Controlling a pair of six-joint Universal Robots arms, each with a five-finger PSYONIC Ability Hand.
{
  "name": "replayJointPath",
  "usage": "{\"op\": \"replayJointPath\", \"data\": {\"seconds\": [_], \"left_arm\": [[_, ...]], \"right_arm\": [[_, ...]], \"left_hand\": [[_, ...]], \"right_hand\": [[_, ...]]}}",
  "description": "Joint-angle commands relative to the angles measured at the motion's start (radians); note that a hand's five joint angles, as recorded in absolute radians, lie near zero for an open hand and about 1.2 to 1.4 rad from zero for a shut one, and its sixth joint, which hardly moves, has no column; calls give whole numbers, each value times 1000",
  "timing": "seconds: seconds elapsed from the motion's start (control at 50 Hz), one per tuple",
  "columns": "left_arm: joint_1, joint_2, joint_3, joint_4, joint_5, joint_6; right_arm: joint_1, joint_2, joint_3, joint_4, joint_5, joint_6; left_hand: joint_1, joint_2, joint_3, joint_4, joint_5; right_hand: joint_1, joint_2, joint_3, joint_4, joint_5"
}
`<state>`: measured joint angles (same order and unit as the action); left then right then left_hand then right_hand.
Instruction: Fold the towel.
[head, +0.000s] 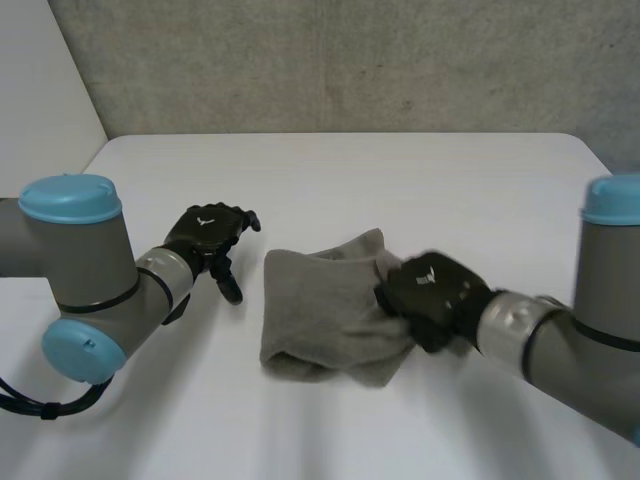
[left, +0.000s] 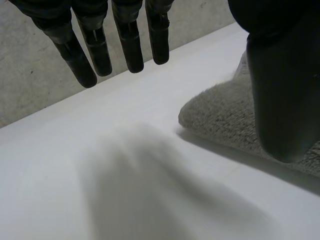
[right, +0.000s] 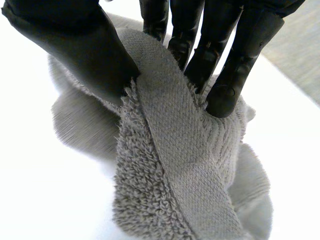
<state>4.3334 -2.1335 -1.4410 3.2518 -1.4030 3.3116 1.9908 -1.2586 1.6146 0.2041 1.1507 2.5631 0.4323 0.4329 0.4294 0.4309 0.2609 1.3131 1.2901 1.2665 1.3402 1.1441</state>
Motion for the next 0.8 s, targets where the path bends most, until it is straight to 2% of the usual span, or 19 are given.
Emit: {"op": "replayJointPath", "data": {"seconds": [0.02, 0.06, 0.18, 0.3, 0.46, 0.5, 0.52, 0.56, 0.58, 0.6, 0.74, 0.78, 0.8], "left_arm": [[-55, -26, 17, 28, 2, 3], [-75, -43, 33, 28, 4, 5], [-103, -101, 108, 16, 12, 5], [-110, -154, 185, -21, 12, 5], [-127, -263, 353, -161, 16, 13], [-132, -295, 390, -196, 24, 40], [-132, -295, 390, -196, 24, 40], [-133, -298, 392, -205, 33, 65], [-133, -298, 392, -205, 33, 65], [-133, -293, 386, -205, 35, 66], [-147, -226, 341, -204, 55, 60], [-147, -201, 315, -195, 81, 60], [-141, -177, 291, -181, 122, 62]], "right_arm": [[-130, -16, 136, 44, -224, -142], [-164, -24, 163, 44, -272, -153], [-216, -41, 206, 44, -339, -210], [-222, -48, 240, 46, -353, -282], [-234, -50, 277, 44, -361, -314], [-250, -50, 284, 37, -361, -314], [-250, -50, 284, 37, -361, -314], [-256, -50, 284, 34, -362, -313], [-263, -50, 284, 29, -362, -307], [-273, -50, 281, 21, -364, -299], [-288, -48, 248, -3, -362, -228], [-290, -48, 223, -8, -362, -178], [-291, -48, 199, -14, -361, -112]], "left_hand": [[-16, -17, -13, -15, -19], [-19, -20, -16, -18, -22], [-5, -5, -2, -3, -8], [34, 33, 37, 35, 31], [189, 189, 192, 191, 186], [408, 408, 411, 410, 405], [409, 409, 412, 411, 406], [818, 818, 821, 820, 815], [820, 820, 823, 822, 817], [963, 962, 965, 964, 959], [964, 963, 967, 965, 961], [964, 963, 967, 965, 961], [964, 963, 967, 965, 961]], "right_hand": [[83, 106, 130, 56, 78], [83, 106, 130, 56, 78], [83, 106, 130, 56, 78], [83, 106, 130, 56, 78], [83, 106, 130, 56, 78], [83, 106, 130, 56, 78], [83, 106, 130, 56, 78], [83, 106, 130, 56, 78], [83, 106, 130, 56, 78], [83, 106, 130, 56, 78], [83, 106, 130, 56, 78], [83, 106, 130, 56, 78], [83, 106, 130, 56, 78]]}}
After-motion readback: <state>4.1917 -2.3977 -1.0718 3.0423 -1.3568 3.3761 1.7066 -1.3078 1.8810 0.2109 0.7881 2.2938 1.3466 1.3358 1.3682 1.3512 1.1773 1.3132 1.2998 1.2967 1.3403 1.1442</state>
